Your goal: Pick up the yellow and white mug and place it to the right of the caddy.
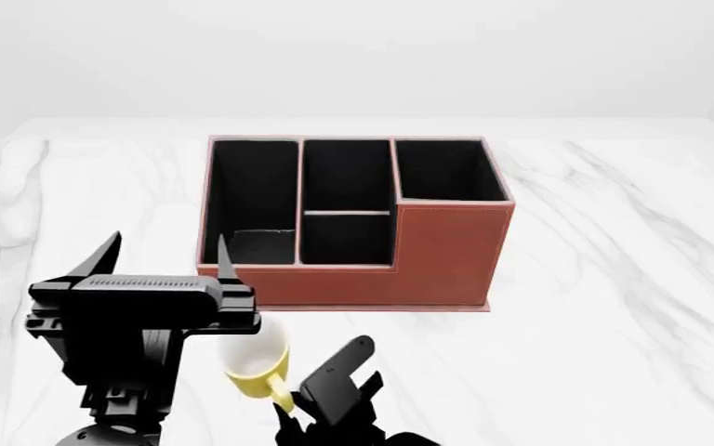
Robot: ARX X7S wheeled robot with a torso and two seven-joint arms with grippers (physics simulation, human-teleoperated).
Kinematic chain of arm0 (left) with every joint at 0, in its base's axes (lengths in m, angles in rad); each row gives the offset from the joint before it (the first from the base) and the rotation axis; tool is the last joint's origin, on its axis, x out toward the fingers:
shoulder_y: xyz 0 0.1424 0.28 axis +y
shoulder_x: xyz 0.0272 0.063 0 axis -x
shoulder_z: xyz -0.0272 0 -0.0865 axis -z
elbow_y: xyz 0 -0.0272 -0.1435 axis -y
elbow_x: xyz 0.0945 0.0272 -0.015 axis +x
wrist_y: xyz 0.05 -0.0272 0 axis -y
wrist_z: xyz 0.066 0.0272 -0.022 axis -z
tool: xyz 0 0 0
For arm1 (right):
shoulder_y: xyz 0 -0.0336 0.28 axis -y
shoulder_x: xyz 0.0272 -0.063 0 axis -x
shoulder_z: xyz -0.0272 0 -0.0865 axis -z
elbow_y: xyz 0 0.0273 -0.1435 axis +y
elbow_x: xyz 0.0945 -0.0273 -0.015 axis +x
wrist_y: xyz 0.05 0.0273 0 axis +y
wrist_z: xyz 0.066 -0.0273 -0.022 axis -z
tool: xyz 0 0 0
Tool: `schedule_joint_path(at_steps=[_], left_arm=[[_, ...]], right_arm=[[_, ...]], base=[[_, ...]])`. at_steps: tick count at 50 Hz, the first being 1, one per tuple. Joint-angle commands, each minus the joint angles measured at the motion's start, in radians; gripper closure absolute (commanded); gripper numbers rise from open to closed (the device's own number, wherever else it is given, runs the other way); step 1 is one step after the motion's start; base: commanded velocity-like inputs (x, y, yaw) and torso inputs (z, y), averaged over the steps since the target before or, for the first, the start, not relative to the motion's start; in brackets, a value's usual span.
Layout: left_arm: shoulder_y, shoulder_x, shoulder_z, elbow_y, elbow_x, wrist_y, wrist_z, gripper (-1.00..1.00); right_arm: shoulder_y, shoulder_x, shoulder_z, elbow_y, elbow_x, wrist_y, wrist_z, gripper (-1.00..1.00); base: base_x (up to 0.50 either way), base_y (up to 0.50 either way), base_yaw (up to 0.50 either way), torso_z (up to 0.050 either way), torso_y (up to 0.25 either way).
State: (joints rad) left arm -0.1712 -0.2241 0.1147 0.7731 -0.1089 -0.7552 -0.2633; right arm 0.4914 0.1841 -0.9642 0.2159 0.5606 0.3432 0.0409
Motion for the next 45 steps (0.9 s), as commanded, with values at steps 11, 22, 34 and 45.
schedule_joint_path(at_steps=[11, 22, 34, 45], left_arm=[[-0.001, -0.005, -0.003, 0.021, -0.012, -0.012, -0.015, -1.00], [-0.007, -0.008, 0.000, 0.024, -0.017, -0.017, -0.021, -1.00], [-0.011, -0.012, 0.001, 0.029, -0.021, -0.025, -0.028, -1.00], [-0.016, -0.016, 0.008, 0.036, -0.022, -0.035, -0.036, -1.00]], right_arm=[[-0.066, 0.129, 0.055, -0.205, 0.043, 0.033, 0.091, 1.00], [-0.101, 0.200, 0.101, -0.289, 0.076, 0.045, 0.146, 1.00], [-0.153, 0.280, 0.156, -0.375, 0.104, 0.035, 0.208, 1.00], [-0.208, 0.352, 0.212, -0.449, 0.125, 0.014, 0.274, 1.00]], base=[[0.00, 0.00, 0.00, 0.000, 0.000], [0.00, 0.00, 0.00, 0.000, 0.001], [0.00, 0.00, 0.00, 0.000, 0.000], [0.00, 0.00, 0.00, 0.000, 0.001]])
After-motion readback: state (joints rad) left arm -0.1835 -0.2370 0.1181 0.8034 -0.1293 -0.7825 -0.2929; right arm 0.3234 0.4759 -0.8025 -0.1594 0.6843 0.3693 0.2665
